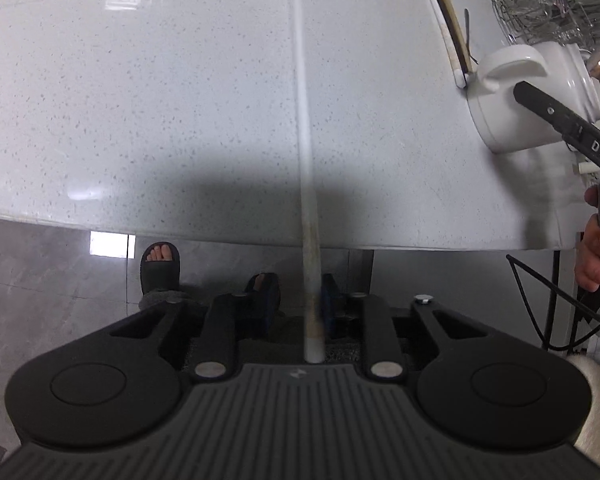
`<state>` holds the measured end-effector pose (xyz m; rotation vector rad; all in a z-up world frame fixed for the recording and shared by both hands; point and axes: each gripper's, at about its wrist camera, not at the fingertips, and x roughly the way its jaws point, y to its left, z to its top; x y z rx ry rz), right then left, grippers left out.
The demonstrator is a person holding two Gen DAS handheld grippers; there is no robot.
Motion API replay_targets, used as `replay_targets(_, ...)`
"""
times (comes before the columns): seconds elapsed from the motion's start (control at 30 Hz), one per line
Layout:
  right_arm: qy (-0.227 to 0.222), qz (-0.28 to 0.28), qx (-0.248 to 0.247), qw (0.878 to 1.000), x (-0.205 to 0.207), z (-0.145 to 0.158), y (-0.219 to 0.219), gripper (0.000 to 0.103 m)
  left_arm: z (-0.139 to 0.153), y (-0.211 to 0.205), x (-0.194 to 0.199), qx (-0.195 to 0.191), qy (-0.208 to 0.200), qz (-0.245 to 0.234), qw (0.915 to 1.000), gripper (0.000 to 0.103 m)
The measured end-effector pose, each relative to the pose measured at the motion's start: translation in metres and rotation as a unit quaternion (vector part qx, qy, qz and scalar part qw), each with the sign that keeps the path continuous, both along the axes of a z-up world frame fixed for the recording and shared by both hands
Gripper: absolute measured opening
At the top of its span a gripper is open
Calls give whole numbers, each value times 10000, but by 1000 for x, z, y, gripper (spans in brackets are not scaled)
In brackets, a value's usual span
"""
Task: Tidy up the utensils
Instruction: 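Slide the white chopstick with the left tool toward the counter edge, then lift the white chopstick with the left tool toward the jar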
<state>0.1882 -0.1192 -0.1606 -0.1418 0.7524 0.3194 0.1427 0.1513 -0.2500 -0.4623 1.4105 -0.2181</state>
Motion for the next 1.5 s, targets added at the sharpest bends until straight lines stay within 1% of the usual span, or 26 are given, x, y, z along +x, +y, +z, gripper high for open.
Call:
replay_targets(0.03,12,-11,-8,10000,0,0,0,91,4,1,-1,30,-77,-52,10000,10)
replay_targets(0.13,22,-48,-32,10000,0,0,2,91,18,0,-3,153,-509,-181,9984,8)
replay_targets(0.2,25,-80,-56,9999,1,0,3,92,26,1,-4,147,-637,-252,9975,8)
replay_targets(0.3,39,-136,-89,9999,1,0,5,92,42,6,-7,233,-955,-222,9949,8)
replay_targets(0.5,88,-252,-153,9995,1,0,9,92,80,18,-7,6,-1500,23,9887,8)
replay_targets(0.7,133,-320,-262,9991,2,0,13,92,110,13,2,-330,-1873,105,9817,8)
replay_targets(0.8,145,-335,-296,9989,2,0,14,92,124,11,9,-537,-1957,58,9792,8)
replay_targets(0.93,150,-350,-305,9988,2,-1,15,92,147,12,17,-643,-2043,-163,9767,8)
replay_targets(1.1,130,-287,-301,9990,2,-1,13,92,182,4,26,-655,-2139,-683,9723,8)
replay_targets(1.17,90,-242,-289,9992,0,-1,13,92,188,0,31,-952,-2014,-776,9718,8)
replay_targets(1.23,18,-227,-262,9994,-2,-2,13,92,192,-7,35,-1060,-1867,-862,9729,8)
replay_targets(1.37,-76,-279,-223,9993,-5,-3,14,92,202,-19,40,-1057,-1691,-1084,9739,8)
replay_targets(1.5,-150,-342,-189,9991,-7,-4,15,92,214,-28,49,-870,-1609,-1265,9750,8)
